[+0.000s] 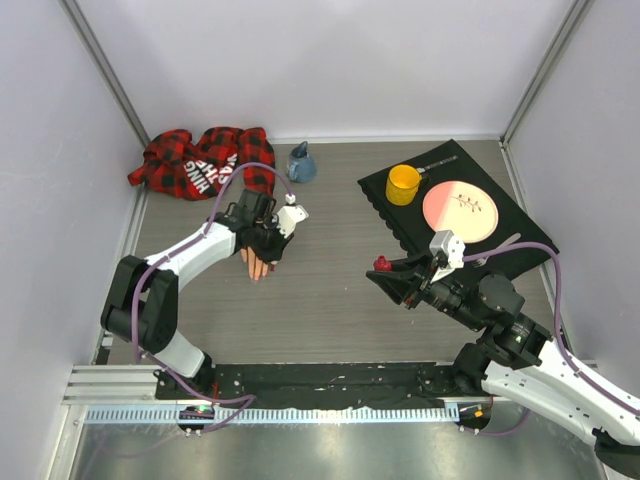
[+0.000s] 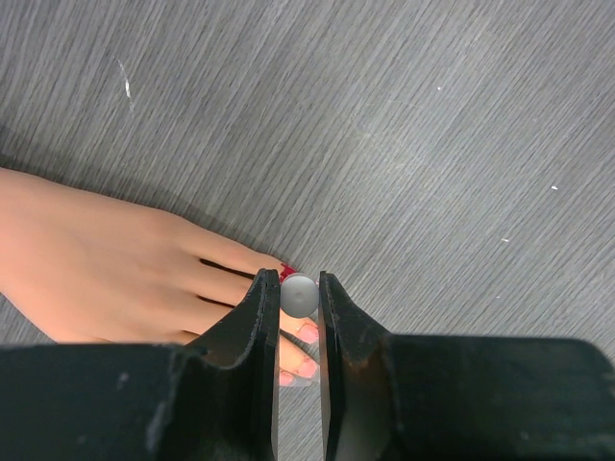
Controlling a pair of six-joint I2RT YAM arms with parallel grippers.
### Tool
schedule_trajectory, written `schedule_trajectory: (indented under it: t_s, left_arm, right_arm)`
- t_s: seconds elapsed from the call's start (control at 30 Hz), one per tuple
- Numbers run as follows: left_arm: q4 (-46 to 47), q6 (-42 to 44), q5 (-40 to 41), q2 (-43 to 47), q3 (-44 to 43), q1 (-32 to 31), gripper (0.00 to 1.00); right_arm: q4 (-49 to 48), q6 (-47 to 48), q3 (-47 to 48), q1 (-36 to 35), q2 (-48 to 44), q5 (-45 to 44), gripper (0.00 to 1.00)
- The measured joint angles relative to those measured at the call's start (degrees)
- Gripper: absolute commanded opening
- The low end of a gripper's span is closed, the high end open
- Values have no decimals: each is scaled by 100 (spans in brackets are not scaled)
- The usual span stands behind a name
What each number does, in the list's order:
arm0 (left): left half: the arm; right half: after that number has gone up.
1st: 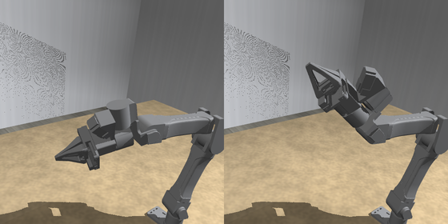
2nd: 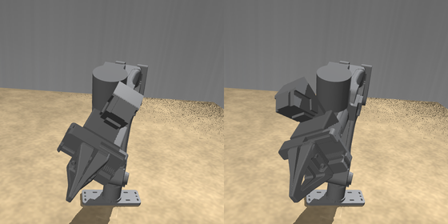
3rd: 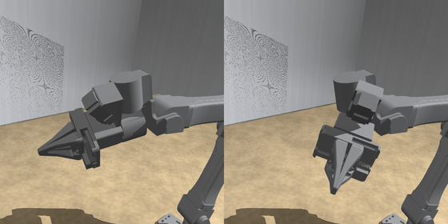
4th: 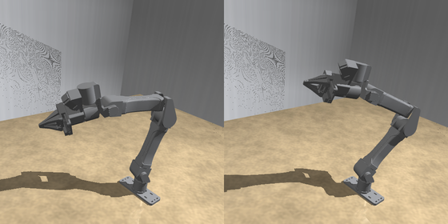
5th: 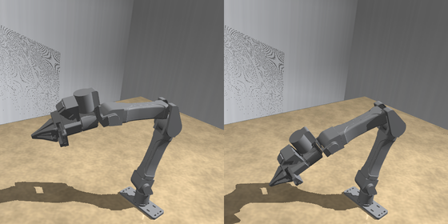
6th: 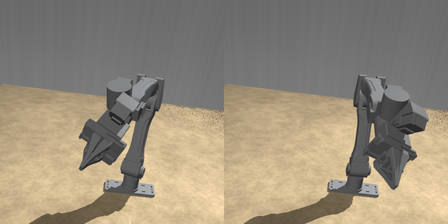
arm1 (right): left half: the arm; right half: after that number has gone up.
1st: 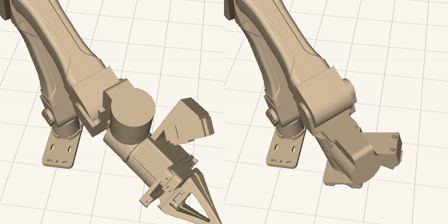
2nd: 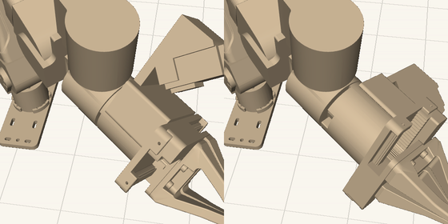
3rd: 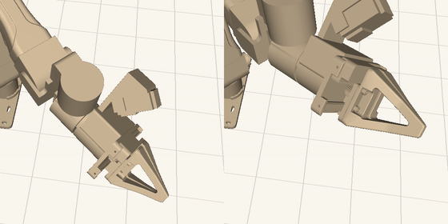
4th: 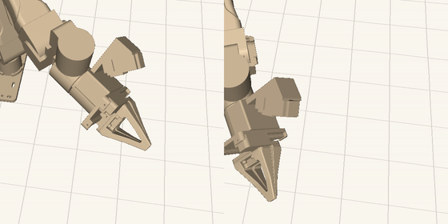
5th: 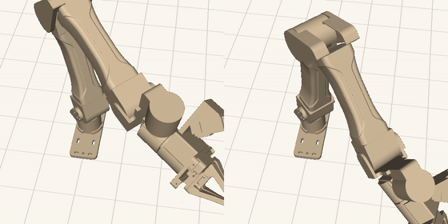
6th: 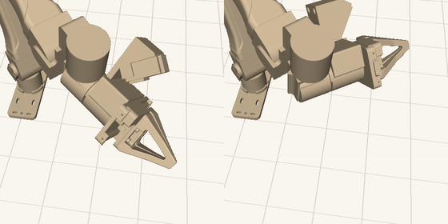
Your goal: Paint the nails
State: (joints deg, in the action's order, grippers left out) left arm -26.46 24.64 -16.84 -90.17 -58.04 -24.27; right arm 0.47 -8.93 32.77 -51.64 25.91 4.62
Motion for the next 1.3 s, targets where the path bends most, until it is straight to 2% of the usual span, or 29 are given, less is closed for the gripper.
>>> schedule_trajectory:
  t_s: [1.3]
  left_arm:
    - [-11,-48,37,236,-55,-116,0]
  right_arm:
    - [-17,0,0,0,50,57,1]
